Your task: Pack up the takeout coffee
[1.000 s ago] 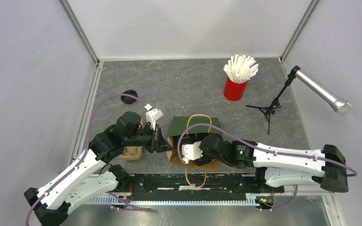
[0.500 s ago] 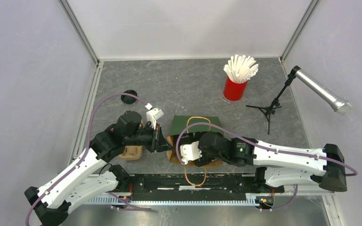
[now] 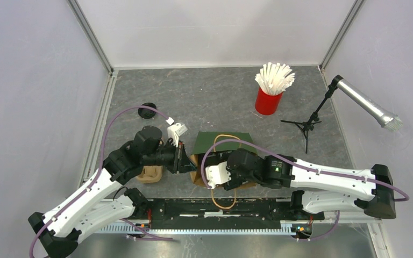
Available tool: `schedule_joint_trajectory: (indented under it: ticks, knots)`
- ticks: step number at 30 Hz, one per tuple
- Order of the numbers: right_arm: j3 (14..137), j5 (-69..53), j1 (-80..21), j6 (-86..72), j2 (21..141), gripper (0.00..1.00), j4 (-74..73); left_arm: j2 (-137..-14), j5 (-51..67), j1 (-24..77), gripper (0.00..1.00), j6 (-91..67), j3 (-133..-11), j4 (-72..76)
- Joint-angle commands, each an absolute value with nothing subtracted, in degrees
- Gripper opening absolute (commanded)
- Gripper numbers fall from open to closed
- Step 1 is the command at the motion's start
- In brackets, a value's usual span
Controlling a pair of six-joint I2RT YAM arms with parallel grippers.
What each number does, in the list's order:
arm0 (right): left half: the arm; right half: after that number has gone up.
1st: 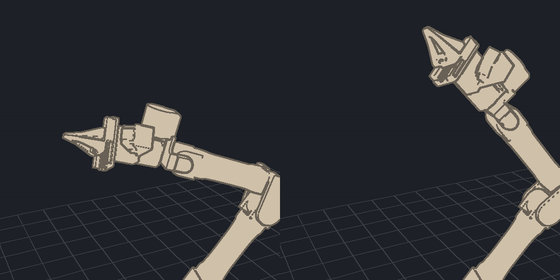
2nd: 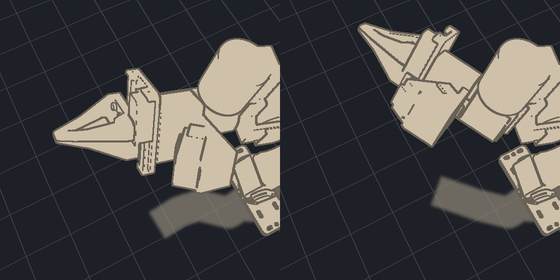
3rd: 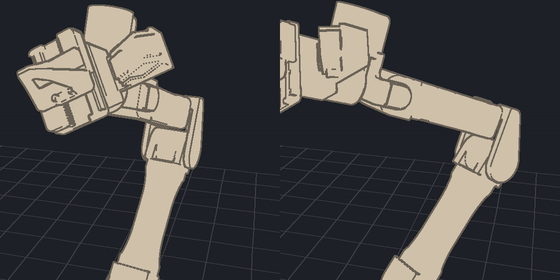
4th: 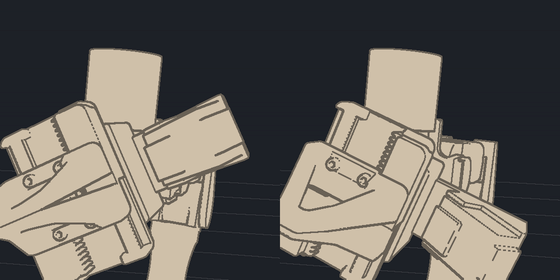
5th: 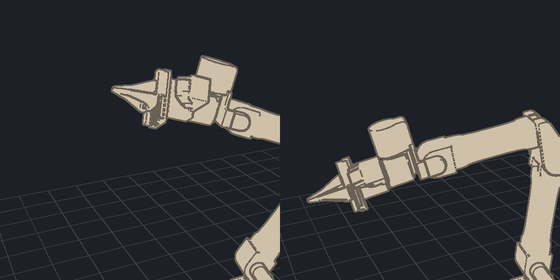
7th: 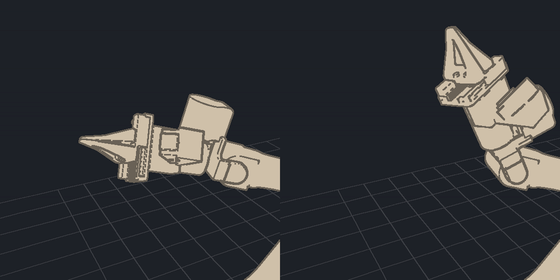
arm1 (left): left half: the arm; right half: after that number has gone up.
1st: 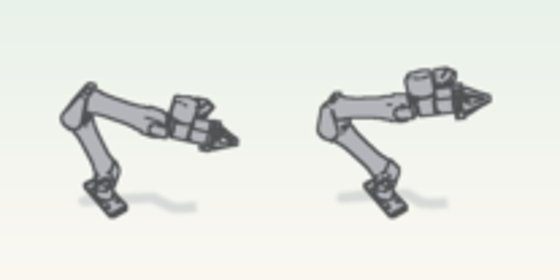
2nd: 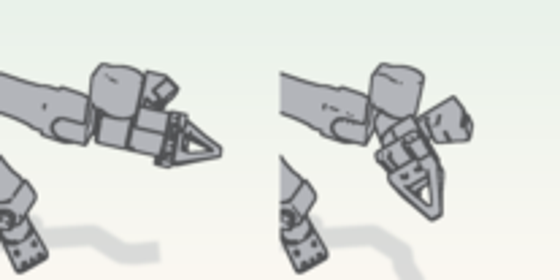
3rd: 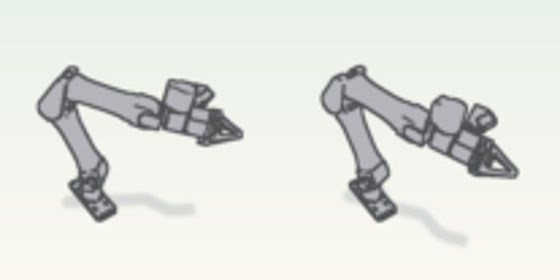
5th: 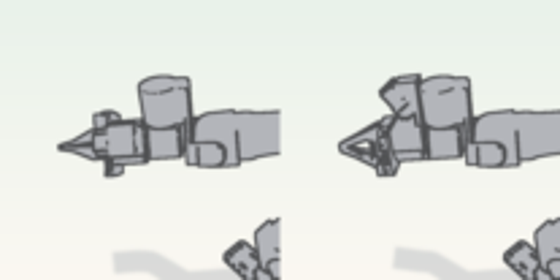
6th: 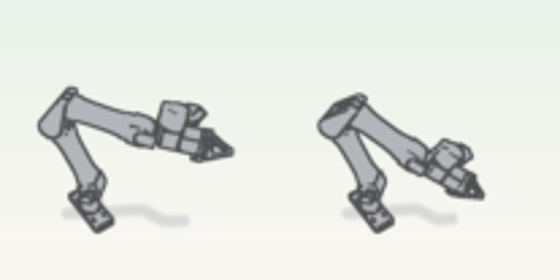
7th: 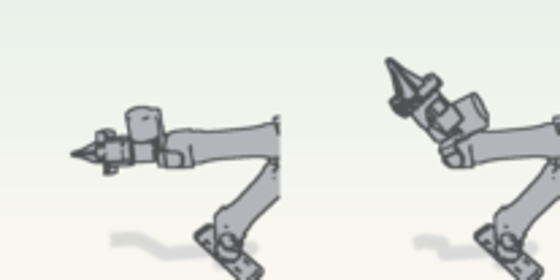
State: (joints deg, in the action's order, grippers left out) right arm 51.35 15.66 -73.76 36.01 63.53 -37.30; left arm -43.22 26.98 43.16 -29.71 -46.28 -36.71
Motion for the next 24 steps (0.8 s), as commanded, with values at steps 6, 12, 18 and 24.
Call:
schedule_joint_trajectory:
  ticks: [6, 12, 18, 24]
  knots:
    - [53.9, 14.2, -73.7, 37.1, 61.8, 0.68, -38.0, -43.5, 25.8, 43.2, 0.17, -29.9, -48.8, -35.0]
    - [52.1, 15.5, -73.7, 37.9, 62.3, 0.55, -35.9, -43.9, 25.9, 43.2, 0.17, -29.9, -49.1, -34.6]
    - [47.3, 15.8, -73.1, 37.5, 61.3, 0.43, -31.4, -43.6, 26.1, 43.2, 0.17, -30.1, -49.0, -34.6]
    - [44.6, 16.5, -71.9, 36.3, 61.8, 0.37, -29.0, -42.9, 26.1, 43.2, 0.17, -30.4, -48.6, -34.6]
